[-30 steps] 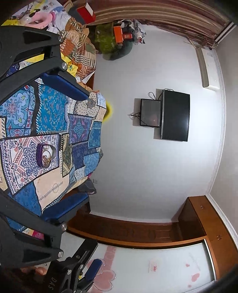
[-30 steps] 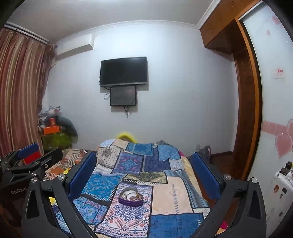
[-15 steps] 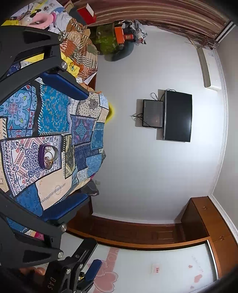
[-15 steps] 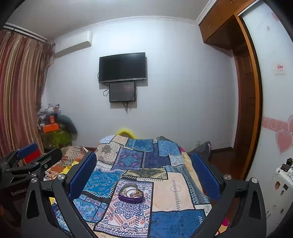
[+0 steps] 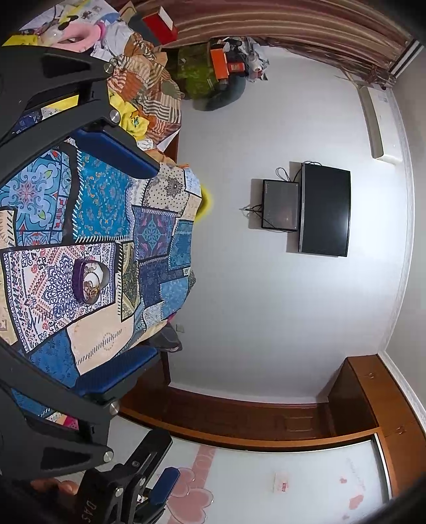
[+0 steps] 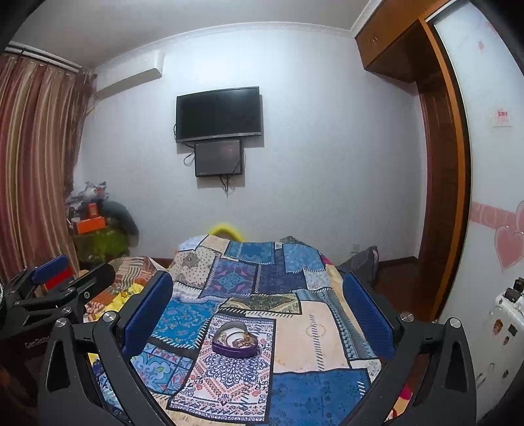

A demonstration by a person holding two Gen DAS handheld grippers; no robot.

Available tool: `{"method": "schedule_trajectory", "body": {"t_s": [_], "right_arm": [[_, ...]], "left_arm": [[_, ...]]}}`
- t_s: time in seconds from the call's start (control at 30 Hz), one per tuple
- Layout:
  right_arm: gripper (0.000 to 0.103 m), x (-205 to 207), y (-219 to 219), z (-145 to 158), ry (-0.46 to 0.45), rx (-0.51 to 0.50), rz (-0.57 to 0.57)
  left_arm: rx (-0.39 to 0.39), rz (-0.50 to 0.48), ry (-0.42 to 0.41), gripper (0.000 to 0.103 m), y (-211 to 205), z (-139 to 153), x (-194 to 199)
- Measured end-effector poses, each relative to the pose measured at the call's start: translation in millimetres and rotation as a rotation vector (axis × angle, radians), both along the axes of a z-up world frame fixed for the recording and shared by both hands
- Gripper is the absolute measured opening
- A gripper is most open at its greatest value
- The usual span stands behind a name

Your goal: Organize jewelry

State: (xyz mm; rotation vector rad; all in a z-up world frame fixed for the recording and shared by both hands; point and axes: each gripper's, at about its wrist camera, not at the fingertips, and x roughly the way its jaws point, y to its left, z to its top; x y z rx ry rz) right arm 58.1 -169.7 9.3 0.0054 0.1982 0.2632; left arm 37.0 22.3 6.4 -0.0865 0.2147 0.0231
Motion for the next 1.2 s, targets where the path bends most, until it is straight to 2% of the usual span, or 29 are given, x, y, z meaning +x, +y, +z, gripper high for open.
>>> {"method": "schedule_trajectory", "body": {"t_s": [1.2], "right_arm": [[0.103, 4.8, -7.1, -2.2, 0.034, 0.031, -0.009]], "left_arm": [[-0.009, -0.032, 0.014, 0.102, -3.8, -2.4, 3.0]]}}
